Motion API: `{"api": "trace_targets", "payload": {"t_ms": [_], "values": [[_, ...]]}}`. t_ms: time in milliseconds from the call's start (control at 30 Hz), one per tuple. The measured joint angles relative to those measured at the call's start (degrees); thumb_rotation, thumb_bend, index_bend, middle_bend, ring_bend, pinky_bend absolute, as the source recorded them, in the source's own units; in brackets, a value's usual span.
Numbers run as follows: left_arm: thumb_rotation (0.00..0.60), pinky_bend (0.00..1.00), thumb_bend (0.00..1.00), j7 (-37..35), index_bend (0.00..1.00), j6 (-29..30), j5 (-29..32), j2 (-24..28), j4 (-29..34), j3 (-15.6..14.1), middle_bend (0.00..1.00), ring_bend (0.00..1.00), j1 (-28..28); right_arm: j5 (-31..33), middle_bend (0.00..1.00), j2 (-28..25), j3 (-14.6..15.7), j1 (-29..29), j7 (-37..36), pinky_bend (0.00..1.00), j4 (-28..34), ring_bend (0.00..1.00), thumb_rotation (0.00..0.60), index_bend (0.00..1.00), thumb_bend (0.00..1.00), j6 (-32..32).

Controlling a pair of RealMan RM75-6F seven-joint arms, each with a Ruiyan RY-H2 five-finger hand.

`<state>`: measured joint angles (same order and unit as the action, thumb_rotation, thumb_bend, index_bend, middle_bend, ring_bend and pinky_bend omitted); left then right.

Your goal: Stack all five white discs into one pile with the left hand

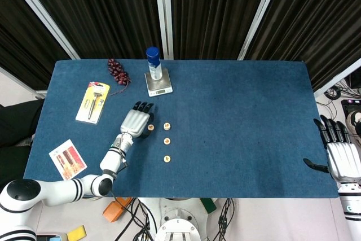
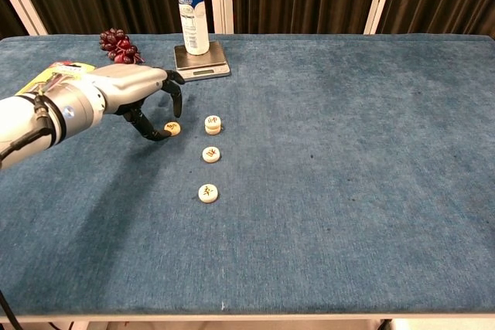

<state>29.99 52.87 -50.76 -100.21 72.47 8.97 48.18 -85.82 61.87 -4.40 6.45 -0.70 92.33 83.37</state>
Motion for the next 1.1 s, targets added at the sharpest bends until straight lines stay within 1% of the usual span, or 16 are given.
{"api": "trace_targets", "payload": {"t_ms": [200, 433, 667, 767, 933, 1100], "values": [[0.600, 0.00, 0.31, -0.48, 0.41, -0.54, -0.33, -0.62, -1.24, -0.05, 0.04, 0.00, -0.19, 0.07, 0.00, -0.05, -0.03, -0.02, 0.10, 0.00, 0.13, 0.00, 0.600, 0.00, 0.13, 0.03], [0.600, 0.00, 0.32, -1.54, 0.47, -0.54, -1.32, -1.24, -2.13, 0.05, 0.05, 0.00, -0.51, 0.19, 0.00, -0.07, 0.00, -0.04, 0.39, 0.00, 0.29, 0.00, 0.600, 0.00, 0.13, -0.07], [0.600, 0.00, 0.38, -3.35, 0.51, -0.56, -3.02, -1.80, -3.05, 0.29, 0.08, 0.00, -0.79, 0.33, 0.00, -0.12, -0.02, -0.05, 0.65, 0.00, 0.56, 0.00, 0.600, 0.00, 0.13, -0.13], [0.600, 0.00, 0.39, -4.11, 0.51, -0.36, -3.82, -1.43, -2.35, 0.71, 0.08, 0.00, -0.84, 0.39, 0.00, -0.09, -0.04, -0.10, 0.56, 0.00, 0.50, 0.00, 0.600, 0.00, 0.13, -0.07], [0.600, 0.00, 0.39, -4.83, 0.51, -0.09, -4.43, -0.03, 0.82, 2.25, 0.08, 0.00, -0.46, 0.19, 0.00, -0.05, 0.00, -0.08, 0.44, 0.00, 0.34, 0.00, 0.600, 0.00, 0.13, -0.02], [0.600, 0.00, 0.39, -3.60, 0.51, -1.41, -1.58, 0.96, 4.04, 4.28, 0.08, 0.00, 1.18, 0.28, 0.00, -0.01, 0.06, -0.30, 0.06, 0.00, 0.06, 0.00, 0.600, 0.00, 0.13, 0.18]]}}
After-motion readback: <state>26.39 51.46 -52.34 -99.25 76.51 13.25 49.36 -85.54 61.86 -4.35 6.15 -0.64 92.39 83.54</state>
